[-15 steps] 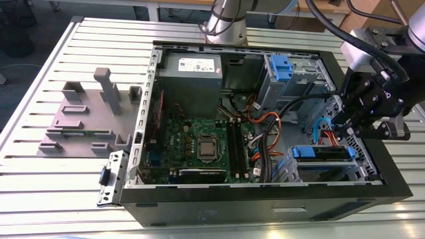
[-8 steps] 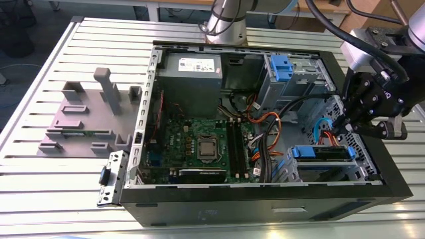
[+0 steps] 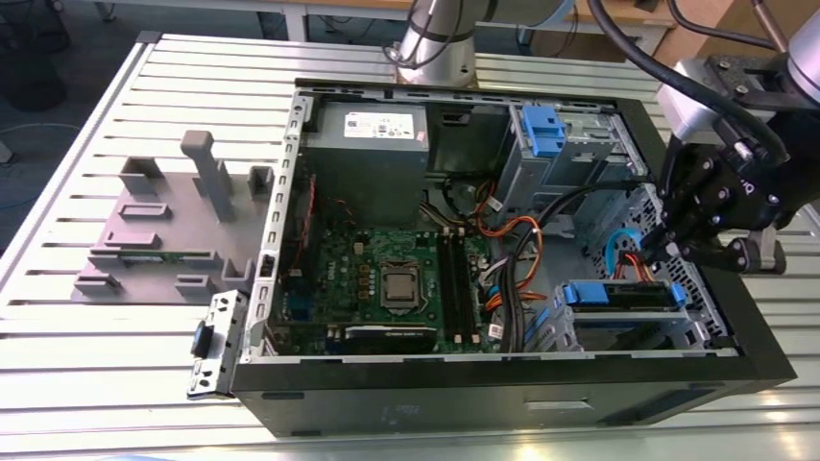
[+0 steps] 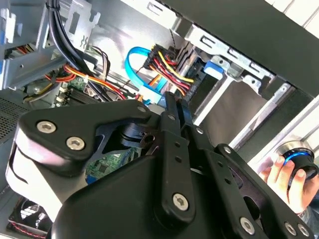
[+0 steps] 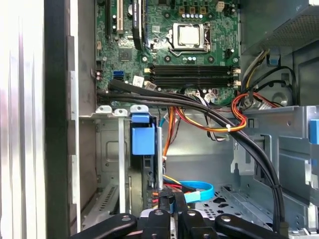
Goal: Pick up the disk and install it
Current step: 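Insert the second disk wire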
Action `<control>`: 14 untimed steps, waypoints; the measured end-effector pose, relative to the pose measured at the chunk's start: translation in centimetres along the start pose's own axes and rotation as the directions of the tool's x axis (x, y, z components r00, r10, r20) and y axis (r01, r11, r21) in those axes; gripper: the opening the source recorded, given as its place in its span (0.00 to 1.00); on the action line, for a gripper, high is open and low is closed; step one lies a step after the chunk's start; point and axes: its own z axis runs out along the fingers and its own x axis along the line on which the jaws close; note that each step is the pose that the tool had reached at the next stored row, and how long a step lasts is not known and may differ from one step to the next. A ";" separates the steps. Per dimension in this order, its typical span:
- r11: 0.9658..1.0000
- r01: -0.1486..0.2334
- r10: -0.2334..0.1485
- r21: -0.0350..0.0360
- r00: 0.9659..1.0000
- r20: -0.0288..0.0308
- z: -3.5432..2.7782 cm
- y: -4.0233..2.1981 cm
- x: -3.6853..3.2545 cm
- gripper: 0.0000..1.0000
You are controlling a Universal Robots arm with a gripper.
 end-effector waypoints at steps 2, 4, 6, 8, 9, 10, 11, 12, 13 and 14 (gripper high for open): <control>1.000 0.000 0.000 0.000 1.000 0.003 0.05 0.29 0.39 0.16; 1.000 0.000 0.000 0.000 1.000 0.011 0.15 0.52 0.76 0.16; 1.000 0.000 0.000 -0.001 1.000 0.025 0.21 0.70 1.08 0.16; 1.000 0.000 0.000 -0.001 0.999 0.041 0.28 0.84 1.40 0.16; 1.000 0.001 0.000 -0.002 0.999 0.047 0.32 0.86 1.62 0.16; 1.000 0.001 -0.001 -0.002 0.999 0.051 0.39 0.86 1.89 0.16; 1.000 0.001 -0.001 -0.002 0.999 0.053 0.51 0.85 2.19 0.16; 1.000 0.001 -0.001 -0.002 0.999 0.054 0.63 0.85 2.44 0.16; 1.000 0.001 -0.001 -0.002 0.998 0.055 0.77 0.84 2.65 0.16; 1.000 0.001 -0.001 -0.002 0.998 0.055 0.93 0.83 2.76 0.16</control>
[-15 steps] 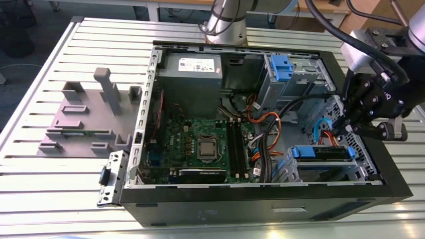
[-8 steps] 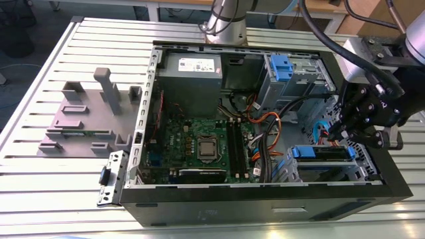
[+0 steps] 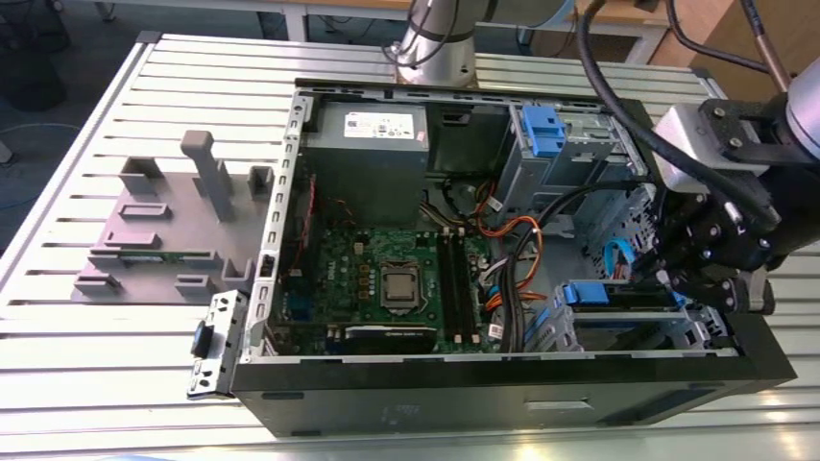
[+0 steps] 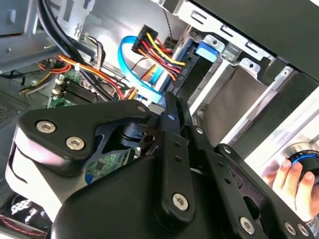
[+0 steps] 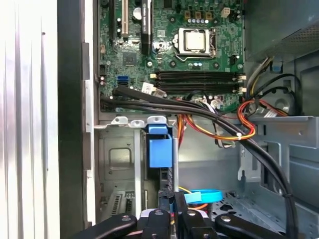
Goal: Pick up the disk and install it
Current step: 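Insert the second disk wire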
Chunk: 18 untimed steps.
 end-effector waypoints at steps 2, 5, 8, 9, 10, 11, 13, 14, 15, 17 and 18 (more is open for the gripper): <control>1.000 0.000 0.000 0.000 1.000 0.000 0.34 -0.01 0.06 0.16; 1.000 0.000 0.000 0.000 1.000 0.005 0.63 -0.01 0.10 0.16; 1.000 0.000 0.000 0.000 1.000 0.006 0.77 -0.06 0.11 0.16; 1.000 0.001 -0.001 0.000 1.000 0.006 0.80 -0.09 0.10 0.16; 1.000 0.001 -0.001 0.000 1.000 0.006 0.83 -0.17 0.09 0.16; 1.000 0.001 -0.001 0.000 1.000 0.006 0.86 -0.24 0.07 0.16; 1.000 0.002 -0.002 -0.001 1.000 0.007 0.93 -0.30 0.03 0.16; 1.000 0.002 -0.002 -0.001 1.000 0.008 0.95 -0.31 0.01 0.16; 1.000 0.002 -0.002 -0.001 1.000 0.010 0.98 -0.31 0.00 0.16; 1.000 0.002 -0.002 -0.001 1.000 0.015 1.06 -0.32 0.00 0.16; 1.000 0.002 -0.002 -0.001 1.000 0.017 1.11 -0.32 0.01 0.16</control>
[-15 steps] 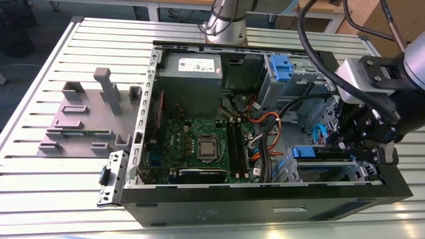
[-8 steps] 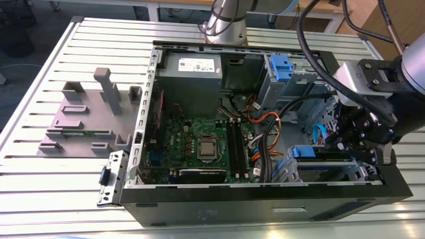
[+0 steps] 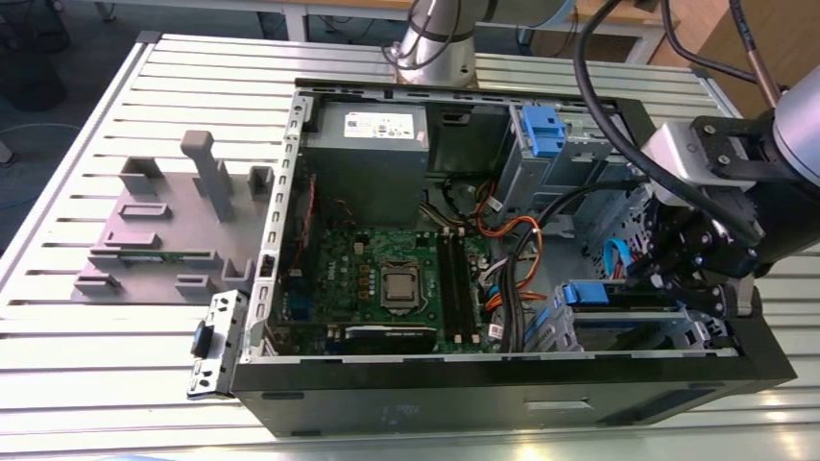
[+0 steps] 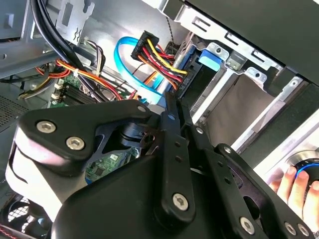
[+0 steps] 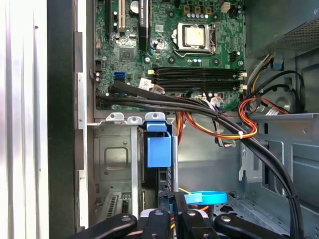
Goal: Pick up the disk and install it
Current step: 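Insert the second disk wire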
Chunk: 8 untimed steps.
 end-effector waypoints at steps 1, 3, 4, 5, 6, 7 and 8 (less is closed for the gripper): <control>1.000 0.000 0.000 0.000 1.000 0.001 0.04 0.00 0.01 0.16; 1.000 0.000 0.000 0.000 1.000 0.001 0.11 -0.01 0.02 0.16; 1.000 0.000 0.000 0.000 1.000 0.001 0.15 -0.02 0.02 0.16; 1.000 0.000 0.000 0.000 1.000 0.001 0.18 -0.03 0.03 0.16; 1.000 0.000 0.000 0.000 1.000 0.001 0.22 -0.04 0.03 0.16; 1.000 0.000 0.000 0.000 1.000 0.001 0.27 -0.05 0.04 0.16; 1.000 0.000 0.000 0.000 1.000 0.001 0.31 -0.07 0.04 0.16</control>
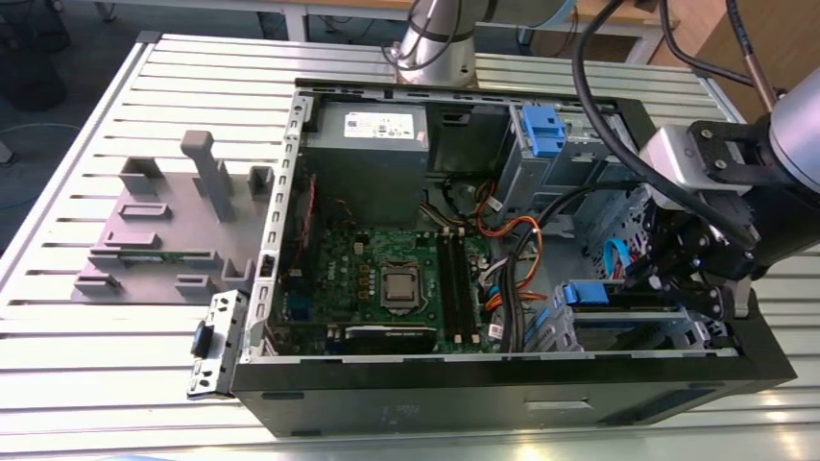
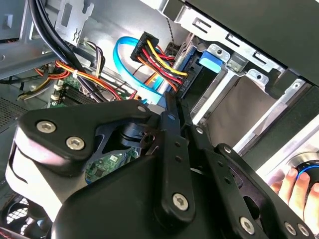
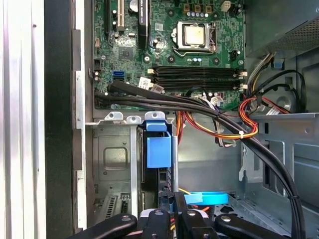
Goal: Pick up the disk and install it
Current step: 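Insert the second disk wire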
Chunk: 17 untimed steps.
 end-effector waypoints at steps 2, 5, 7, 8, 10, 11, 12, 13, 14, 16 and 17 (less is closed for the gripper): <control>1.000 0.000 0.000 0.000 1.000 0.000 0.08 -0.03 0.01 0.16; 1.000 0.000 0.000 0.000 1.000 0.001 0.19 -0.07 0.02 0.16; 1.000 0.000 0.000 0.000 1.000 0.002 0.24 -0.07 0.03 0.16; 1.000 0.000 0.000 0.000 1.000 0.002 0.26 -0.07 0.04 0.16; 1.000 0.000 0.000 0.000 1.000 0.002 0.30 -0.08 0.04 0.16; 1.000 0.000 0.000 0.000 1.000 0.002 0.33 -0.08 0.06 0.16; 1.000 0.000 0.000 0.000 1.000 0.002 0.36 -0.07 0.08 0.16; 1.000 0.000 0.000 0.000 1.000 0.002 0.40 -0.08 0.12 0.16; 1.000 0.000 0.000 0.000 1.000 0.002 0.44 -0.08 0.17 0.16; 1.000 0.000 0.000 0.000 1.000 0.002 0.50 -0.08 0.28 0.16; 1.000 0.000 0.000 0.000 1.000 0.002 0.53 -0.09 0.34 0.16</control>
